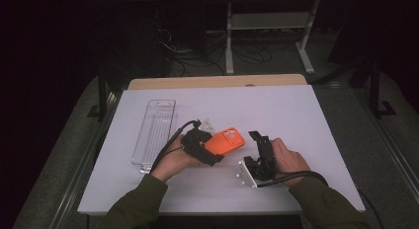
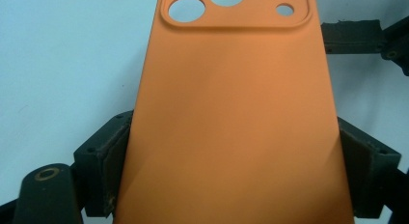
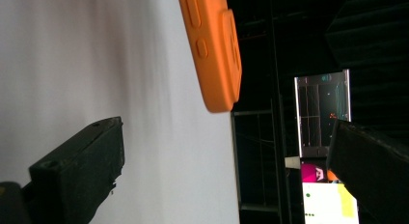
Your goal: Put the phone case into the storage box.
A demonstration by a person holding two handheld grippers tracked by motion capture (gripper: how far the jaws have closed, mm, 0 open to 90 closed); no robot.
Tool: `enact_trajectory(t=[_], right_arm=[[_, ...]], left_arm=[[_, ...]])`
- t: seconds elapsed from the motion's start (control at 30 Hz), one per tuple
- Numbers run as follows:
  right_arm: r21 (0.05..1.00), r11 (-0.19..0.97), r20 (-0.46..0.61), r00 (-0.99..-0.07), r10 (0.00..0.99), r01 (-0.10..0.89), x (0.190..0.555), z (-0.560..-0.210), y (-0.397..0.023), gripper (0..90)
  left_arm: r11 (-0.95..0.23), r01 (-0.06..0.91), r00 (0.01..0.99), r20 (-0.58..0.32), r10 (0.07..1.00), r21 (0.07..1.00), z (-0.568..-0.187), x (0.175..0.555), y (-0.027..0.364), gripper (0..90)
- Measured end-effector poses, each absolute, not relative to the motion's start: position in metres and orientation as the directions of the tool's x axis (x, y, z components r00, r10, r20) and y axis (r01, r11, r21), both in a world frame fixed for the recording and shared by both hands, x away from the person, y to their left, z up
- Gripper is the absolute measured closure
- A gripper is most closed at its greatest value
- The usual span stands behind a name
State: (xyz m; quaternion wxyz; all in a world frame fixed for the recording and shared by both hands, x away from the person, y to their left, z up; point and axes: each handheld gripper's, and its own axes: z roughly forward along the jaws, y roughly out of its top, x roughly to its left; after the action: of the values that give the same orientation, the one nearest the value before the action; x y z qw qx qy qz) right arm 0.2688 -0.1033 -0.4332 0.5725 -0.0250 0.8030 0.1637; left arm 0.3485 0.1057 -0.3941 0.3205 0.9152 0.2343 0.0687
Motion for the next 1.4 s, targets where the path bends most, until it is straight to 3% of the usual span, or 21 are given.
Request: enact_trajectory(t=[0.6,1.4], right_arm=[[0.169,0.937,-0.953,-0.295,0.076,-0.305,0.260,-0.435,-0.083,15.3],[0.108,0.924,-0.964,-0.265,0.008,-0.366,0.252,-0.444,-0.070,44.0]], left_arm=[[-0.713,0.353,0.896,0.000,0.444,0.606,-0.397,0.348,0.104,14.9],[-0.723,0.340,0.906,-0.001,0.424,0.602,-0.397,0.344,0.098,15.0]])
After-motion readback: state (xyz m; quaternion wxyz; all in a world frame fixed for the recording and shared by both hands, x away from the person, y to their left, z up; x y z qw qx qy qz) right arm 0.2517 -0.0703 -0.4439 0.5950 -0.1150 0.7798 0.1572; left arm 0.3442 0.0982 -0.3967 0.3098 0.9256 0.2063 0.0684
